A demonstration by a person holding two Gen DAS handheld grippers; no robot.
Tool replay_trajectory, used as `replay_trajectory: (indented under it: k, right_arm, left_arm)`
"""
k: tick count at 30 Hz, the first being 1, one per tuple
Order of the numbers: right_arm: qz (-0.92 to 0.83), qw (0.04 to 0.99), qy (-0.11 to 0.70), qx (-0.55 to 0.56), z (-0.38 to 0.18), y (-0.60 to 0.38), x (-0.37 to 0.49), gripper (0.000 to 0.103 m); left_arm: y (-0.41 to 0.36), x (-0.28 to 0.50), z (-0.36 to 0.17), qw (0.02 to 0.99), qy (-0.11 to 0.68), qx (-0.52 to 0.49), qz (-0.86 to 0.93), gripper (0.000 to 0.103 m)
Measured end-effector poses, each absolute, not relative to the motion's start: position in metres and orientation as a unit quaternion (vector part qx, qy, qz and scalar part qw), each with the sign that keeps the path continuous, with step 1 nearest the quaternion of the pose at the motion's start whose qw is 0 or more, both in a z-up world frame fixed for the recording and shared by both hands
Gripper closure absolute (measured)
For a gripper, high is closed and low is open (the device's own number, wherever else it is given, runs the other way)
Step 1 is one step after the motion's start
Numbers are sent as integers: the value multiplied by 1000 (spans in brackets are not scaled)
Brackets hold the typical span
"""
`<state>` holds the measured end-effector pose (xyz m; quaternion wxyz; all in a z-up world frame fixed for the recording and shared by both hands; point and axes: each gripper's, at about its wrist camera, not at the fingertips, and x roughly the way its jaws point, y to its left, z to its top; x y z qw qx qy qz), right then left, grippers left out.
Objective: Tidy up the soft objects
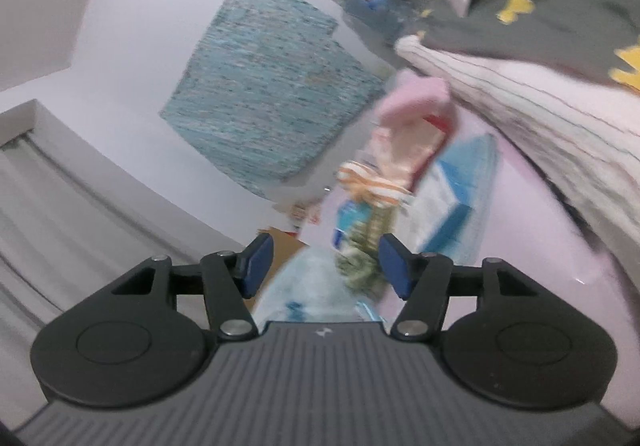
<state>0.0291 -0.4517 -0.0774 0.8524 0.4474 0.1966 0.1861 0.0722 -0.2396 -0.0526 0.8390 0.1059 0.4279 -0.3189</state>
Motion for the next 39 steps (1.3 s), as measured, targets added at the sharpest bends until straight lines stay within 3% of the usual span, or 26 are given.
replay_trajectory:
  k: [3,8,16,25,32,38,39]
  right_arm:
    - [198,844,188,462,-66,-454,37,40]
    - [199,819,179,507,-49,-466,72,22]
    - [130,735,235,623,-73,-473,190,20]
    - [7,644,259,720,-132,-480,276,21]
    - [-6,641,256,723,-143,-470,298,28]
    - [-16,641,265,721,-152,-468,300,57]
    - [-16,642,266,719,-153,-468,300,58]
  left_arm:
    - [-226,73,-31,843,415,66,-335,57]
    - [-191,77,7,854,391,-8,-342,57]
    - [-98,90,65,901,328,-75,-274,57]
    - [-7,156,78,931,345,-19,-121,57]
    - [43,255,38,899,436,11,-39,57]
    - [64,300,-2,873,485,57,-2,57]
    - [65,306,-7,869,492,60,-1,57]
